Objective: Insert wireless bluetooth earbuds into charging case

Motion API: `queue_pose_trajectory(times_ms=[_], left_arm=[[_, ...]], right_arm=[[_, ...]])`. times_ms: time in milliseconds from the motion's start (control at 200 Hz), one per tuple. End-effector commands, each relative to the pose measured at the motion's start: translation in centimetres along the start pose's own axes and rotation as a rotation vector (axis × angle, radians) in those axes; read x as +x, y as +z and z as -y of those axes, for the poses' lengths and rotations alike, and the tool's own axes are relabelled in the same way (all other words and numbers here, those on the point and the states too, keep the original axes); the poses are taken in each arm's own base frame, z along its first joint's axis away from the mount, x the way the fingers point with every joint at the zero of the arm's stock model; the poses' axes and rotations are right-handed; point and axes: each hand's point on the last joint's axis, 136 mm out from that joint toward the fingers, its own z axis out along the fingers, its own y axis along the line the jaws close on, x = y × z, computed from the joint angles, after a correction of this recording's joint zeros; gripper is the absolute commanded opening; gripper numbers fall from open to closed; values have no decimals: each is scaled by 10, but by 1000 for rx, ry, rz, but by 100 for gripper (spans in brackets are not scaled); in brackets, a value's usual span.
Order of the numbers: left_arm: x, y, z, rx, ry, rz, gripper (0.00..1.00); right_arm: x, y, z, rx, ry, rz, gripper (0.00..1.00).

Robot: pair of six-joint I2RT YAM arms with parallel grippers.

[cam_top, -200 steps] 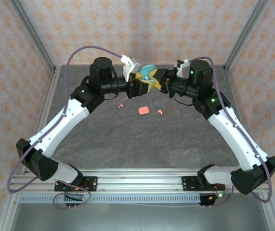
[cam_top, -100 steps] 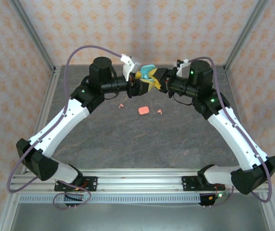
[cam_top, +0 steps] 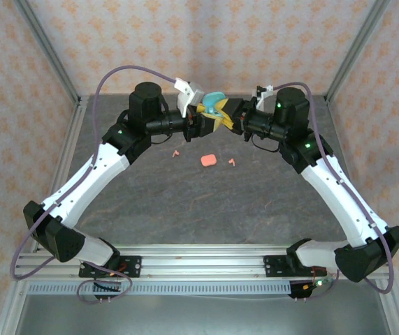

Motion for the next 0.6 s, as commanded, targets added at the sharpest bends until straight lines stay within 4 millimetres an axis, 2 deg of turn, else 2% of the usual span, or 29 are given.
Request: queue_pose_trajectory(times_ms=[0,205,595], left_arm=[[-18,-1,7,29,58,63,26],[-15,-1,7,32,50,50,25],[-8,-3,7,22,48,22,25]], right_arm=[[15,3,4,-4,4,-74,27],[11,-3,-4,-16,-9,-47,49],[4,-10,-21,-39,-26,-18,64]])
